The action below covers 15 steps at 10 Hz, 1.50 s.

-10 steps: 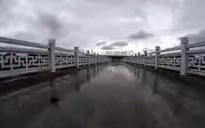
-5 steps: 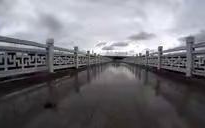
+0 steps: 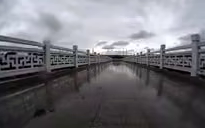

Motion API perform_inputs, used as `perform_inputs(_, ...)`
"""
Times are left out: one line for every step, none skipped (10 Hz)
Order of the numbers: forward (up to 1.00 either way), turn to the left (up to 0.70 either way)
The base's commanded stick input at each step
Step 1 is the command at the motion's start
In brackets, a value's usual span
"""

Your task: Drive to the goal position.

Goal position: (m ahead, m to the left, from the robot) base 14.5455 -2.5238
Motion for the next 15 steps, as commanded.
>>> perform_inputs(0.41, 0.0)
perform_inputs(0.42, 0.0)
perform_inputs(0.43, 0.0)
perform_inputs(0.44, 0.0)
perform_inputs(0.44, 0.0)
perform_inputs(0.44, 0.0)
perform_inputs(0.44, 0.0)
perform_inputs(0.44, 0.0)
perform_inputs(0.44, 0.0)
perform_inputs(0.44, -0.06)
perform_inputs(0.44, -0.21)
perform_inputs(0.44, -0.21)
perform_inputs(0.44, -0.21)
perform_inputs(0.44, -0.21)
perform_inputs(0.44, -0.21)
